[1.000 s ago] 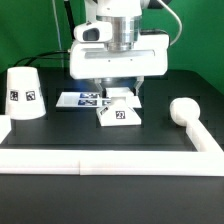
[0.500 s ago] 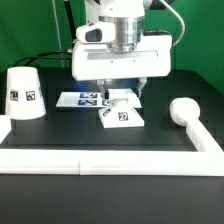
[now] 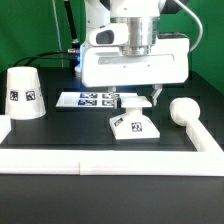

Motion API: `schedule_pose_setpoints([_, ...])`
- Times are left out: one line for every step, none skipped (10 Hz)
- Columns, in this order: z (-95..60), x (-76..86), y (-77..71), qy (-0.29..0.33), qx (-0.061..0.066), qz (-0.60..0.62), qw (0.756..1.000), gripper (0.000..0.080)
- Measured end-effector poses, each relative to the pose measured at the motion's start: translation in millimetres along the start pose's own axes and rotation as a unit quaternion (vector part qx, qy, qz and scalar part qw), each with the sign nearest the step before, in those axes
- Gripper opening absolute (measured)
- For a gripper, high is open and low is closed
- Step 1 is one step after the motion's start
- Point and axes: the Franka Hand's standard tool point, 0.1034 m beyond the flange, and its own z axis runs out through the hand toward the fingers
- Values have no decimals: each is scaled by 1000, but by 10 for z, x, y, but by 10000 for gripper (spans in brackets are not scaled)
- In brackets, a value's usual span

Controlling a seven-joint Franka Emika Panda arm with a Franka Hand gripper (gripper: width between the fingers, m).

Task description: Assemble lamp

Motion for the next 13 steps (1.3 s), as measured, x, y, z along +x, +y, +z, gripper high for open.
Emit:
schedule_pose_setpoints([6, 123, -33, 6, 1, 1, 1000, 537])
schedule_pose_setpoints([14, 275, -61, 14, 2, 1, 1000, 537])
schedule_pose_setpoints([20, 416, -85, 22, 2, 4, 1000, 537])
schedule_pose_setpoints([27, 568, -122, 30, 4, 7, 1000, 537])
schedule_pose_setpoints([31, 677, -150, 37, 5, 10, 999, 537])
schedule_pose_setpoints([38, 771, -190, 42, 7, 17, 999, 537])
schedule_pose_setpoints([41, 861, -225, 48, 9, 20, 999, 537])
schedule_pose_setpoints([44, 925, -235, 52, 10, 23, 998, 537])
schedule_pose_setpoints([44, 974, -261, 55, 11, 26, 998, 537])
schedule_pose_setpoints([45, 1000, -288, 56, 11, 29, 998, 537])
schedule_pose_setpoints([48, 1017, -322, 57, 12, 32, 998, 537])
schedule_pose_setpoints([52, 1052, -378, 60, 13, 31, 998, 537])
schedule_pose_setpoints([54, 1087, -434, 63, 14, 27, 998, 537])
